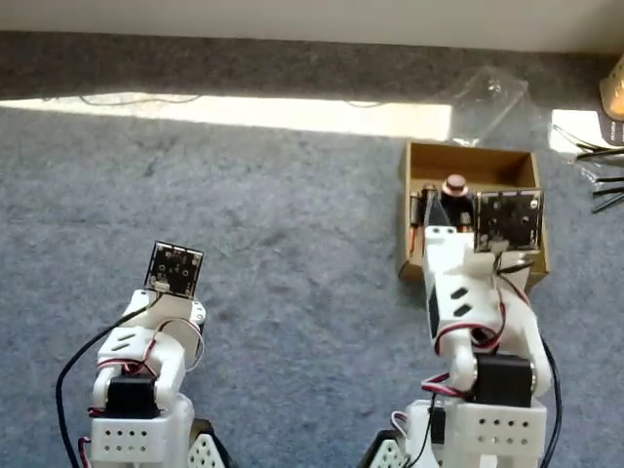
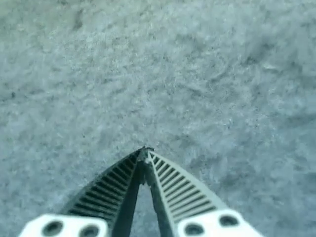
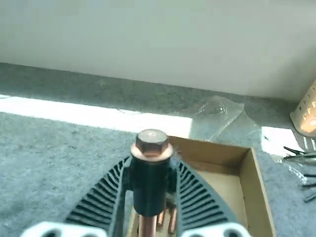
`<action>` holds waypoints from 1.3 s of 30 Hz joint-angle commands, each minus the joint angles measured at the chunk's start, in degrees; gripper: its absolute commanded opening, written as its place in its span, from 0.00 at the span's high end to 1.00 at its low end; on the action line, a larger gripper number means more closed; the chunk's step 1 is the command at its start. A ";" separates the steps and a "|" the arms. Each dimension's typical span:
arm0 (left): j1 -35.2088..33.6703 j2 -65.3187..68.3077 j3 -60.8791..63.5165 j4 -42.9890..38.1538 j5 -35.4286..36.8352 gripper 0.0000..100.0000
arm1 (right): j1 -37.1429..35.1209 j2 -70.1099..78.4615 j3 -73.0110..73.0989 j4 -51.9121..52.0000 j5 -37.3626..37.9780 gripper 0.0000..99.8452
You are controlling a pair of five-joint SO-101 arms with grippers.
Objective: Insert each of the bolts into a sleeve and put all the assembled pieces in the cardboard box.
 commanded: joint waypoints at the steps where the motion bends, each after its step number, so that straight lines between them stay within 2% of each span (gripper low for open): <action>1: -0.75 -0.48 1.36 0.35 8.18 0.99 | 4.53 10.77 -9.36 -0.04 0.70 1.00; 3: -0.75 -0.48 1.27 0.35 12.40 0.99 | 6.20 17.27 -12.88 -0.04 0.70 1.00; 9: -0.75 -0.48 2.59 0.79 12.22 0.99 | 8.66 35.03 -21.85 -0.04 0.79 1.00; 19: -0.48 -0.48 2.59 8.88 12.04 0.99 | 10.77 61.58 -37.67 0.22 0.88 1.00; 21: -0.40 -0.48 2.59 9.85 12.04 0.99 | 11.38 66.33 -41.10 0.31 2.73 1.00; 25: -0.40 -0.48 2.59 10.11 12.04 0.99 | 12.26 74.68 -46.02 0.40 6.51 1.00; 39: -0.40 -0.48 2.59 10.11 12.04 0.99 | 14.90 95.96 -63.43 7.60 6.59 1.00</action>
